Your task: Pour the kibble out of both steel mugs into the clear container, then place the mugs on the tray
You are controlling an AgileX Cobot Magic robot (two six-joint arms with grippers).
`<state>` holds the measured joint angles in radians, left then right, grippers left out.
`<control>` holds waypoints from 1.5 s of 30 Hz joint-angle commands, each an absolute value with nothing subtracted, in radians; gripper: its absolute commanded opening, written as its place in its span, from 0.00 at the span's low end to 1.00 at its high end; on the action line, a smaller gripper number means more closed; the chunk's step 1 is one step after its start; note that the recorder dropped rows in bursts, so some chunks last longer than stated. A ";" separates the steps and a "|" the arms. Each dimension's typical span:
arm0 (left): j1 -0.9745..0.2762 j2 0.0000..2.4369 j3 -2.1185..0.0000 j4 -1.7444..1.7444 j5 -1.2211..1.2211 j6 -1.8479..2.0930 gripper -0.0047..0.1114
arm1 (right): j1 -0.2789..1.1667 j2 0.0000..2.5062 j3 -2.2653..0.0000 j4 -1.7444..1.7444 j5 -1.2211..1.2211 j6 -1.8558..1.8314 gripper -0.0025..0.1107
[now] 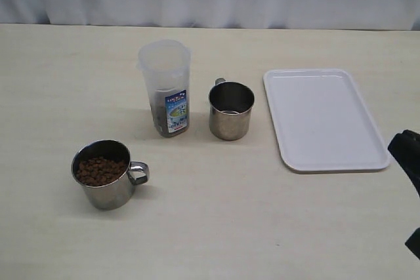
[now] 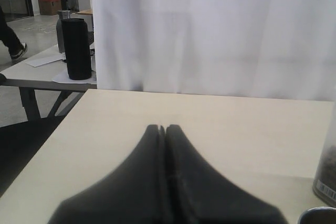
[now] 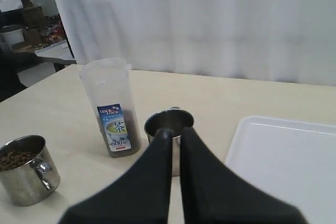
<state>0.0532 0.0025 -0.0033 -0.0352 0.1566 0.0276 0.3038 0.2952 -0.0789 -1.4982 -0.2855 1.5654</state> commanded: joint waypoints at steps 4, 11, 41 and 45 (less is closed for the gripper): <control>0.045 0.000 0.000 -0.035 0.144 0.025 0.04 | 0.273 0.235 -0.076 -1.495 -0.305 1.570 0.06; 0.045 0.000 0.000 -0.035 0.144 0.025 0.04 | 0.162 0.087 -0.076 -1.495 -0.309 1.572 0.06; 0.045 0.000 0.000 -0.039 0.144 0.025 0.04 | 0.166 0.000 0.000 -0.146 0.168 0.183 0.06; 0.045 0.000 0.000 -0.039 0.144 0.025 0.04 | 0.166 0.000 0.000 -0.132 0.170 0.165 0.06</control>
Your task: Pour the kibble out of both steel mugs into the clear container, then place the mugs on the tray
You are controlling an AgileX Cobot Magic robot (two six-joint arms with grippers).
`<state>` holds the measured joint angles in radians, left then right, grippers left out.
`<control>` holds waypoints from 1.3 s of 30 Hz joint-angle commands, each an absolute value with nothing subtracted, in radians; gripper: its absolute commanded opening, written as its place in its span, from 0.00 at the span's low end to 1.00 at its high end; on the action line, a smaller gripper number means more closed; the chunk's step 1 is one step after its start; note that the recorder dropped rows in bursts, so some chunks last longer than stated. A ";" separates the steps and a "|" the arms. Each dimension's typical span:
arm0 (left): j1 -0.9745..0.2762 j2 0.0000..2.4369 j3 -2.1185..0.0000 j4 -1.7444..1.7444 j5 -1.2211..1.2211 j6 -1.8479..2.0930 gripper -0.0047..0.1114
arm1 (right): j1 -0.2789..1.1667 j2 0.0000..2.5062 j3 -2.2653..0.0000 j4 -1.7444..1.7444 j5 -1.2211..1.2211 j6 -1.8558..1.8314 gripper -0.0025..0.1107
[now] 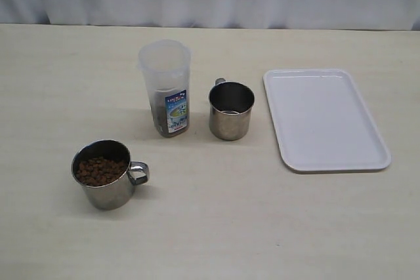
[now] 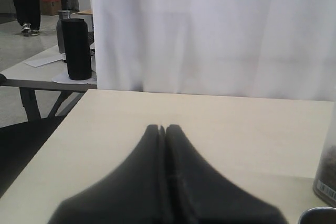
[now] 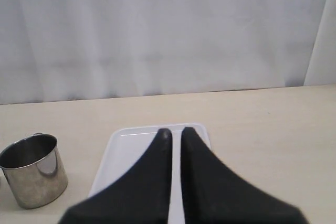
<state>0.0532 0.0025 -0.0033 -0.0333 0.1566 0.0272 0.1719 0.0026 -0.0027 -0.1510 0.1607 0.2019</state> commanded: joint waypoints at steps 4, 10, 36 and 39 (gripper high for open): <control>0.045 0.000 0.000 -0.039 0.144 0.025 0.04 | 0.166 0.000 0.000 -0.006 0.170 0.015 0.06; 0.045 0.000 0.000 -0.037 0.144 0.025 0.04 | 0.164 0.000 0.000 0.011 0.170 0.000 0.06; 0.045 0.000 0.000 -0.039 0.144 0.025 0.04 | 0.127 0.000 0.000 0.011 0.168 0.000 0.06; 0.045 0.000 0.000 -0.039 0.144 0.025 0.04 | 0.127 0.000 0.000 0.011 0.168 0.000 0.06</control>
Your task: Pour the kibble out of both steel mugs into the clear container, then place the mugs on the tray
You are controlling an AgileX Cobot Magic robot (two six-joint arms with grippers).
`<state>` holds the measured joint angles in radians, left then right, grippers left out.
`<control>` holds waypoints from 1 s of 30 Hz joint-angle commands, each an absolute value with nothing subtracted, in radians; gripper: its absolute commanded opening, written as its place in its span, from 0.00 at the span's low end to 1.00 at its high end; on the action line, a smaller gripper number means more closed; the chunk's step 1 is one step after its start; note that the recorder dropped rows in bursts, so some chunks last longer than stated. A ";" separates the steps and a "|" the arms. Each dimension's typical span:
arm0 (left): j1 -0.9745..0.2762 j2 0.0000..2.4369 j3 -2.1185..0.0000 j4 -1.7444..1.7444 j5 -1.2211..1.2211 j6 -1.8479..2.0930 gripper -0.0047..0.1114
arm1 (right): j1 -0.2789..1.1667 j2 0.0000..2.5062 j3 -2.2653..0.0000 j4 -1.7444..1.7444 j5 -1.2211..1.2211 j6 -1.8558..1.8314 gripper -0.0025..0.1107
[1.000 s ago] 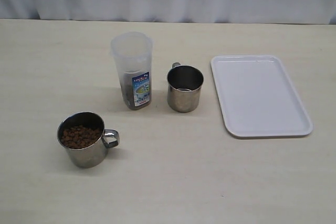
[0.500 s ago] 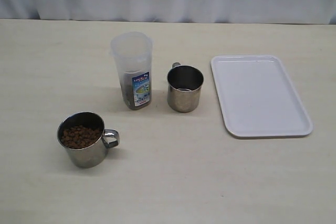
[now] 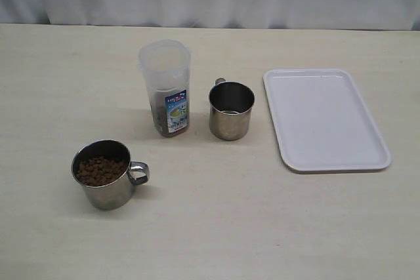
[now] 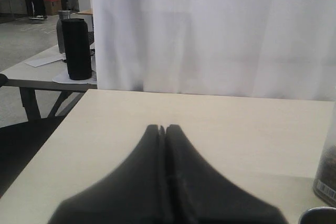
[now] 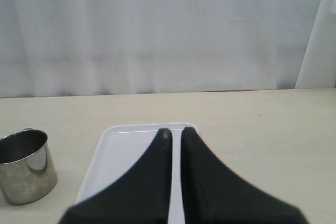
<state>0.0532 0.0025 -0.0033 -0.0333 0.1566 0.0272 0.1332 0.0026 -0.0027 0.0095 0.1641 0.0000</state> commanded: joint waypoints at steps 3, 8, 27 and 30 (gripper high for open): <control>0.045 0.000 0.000 -0.039 0.144 0.025 0.04 | 0.127 0.000 0.000 0.011 0.168 0.000 0.06; 0.045 0.000 0.000 -0.039 0.144 0.025 0.04 | 0.127 0.000 0.000 0.011 0.168 0.000 0.06; 0.045 0.000 0.000 0.027 -0.174 -0.062 0.04 | 0.131 0.000 0.000 0.016 0.168 0.000 0.06; 0.036 0.017 0.000 0.179 -0.068 -0.250 0.04 | 0.131 0.000 0.000 0.016 0.168 0.000 0.06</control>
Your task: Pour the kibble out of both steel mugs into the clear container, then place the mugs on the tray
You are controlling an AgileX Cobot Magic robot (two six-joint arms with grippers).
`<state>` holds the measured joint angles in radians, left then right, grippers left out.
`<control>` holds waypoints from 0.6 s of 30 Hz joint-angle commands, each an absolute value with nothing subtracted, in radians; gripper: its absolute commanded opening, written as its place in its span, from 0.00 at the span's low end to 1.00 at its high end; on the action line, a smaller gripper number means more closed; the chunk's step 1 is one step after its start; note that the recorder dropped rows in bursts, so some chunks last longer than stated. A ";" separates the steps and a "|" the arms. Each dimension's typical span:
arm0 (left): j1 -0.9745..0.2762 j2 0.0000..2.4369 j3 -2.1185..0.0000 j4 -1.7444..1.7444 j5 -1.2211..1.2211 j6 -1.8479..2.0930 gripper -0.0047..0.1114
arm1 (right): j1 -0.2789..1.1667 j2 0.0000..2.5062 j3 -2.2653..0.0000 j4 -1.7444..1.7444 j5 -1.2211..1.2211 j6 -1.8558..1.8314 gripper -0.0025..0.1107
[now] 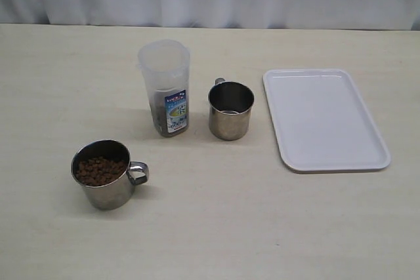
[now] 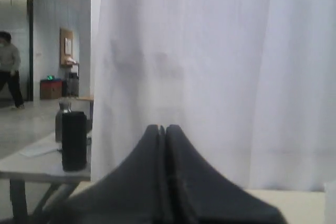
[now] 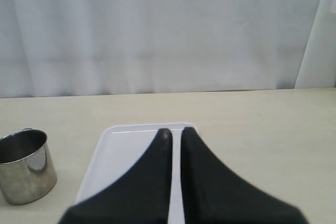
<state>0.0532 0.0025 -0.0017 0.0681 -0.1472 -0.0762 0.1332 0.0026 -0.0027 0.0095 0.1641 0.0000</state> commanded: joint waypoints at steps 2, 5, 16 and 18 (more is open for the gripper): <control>-0.014 0.108 0.000 0.225 -0.066 -0.319 0.04 | 0.131 0.000 0.000 0.016 0.168 0.000 0.06; -0.098 0.260 0.000 0.244 -0.125 -0.322 0.04 | 0.131 0.000 0.000 0.016 0.168 0.000 0.06; -0.325 0.989 -0.007 0.526 -0.491 -0.254 0.04 | 0.131 0.000 0.000 0.016 0.168 0.000 0.06; -0.325 1.085 -0.027 0.490 -0.512 -0.232 0.04 | 0.131 0.000 0.000 0.016 0.168 0.000 0.06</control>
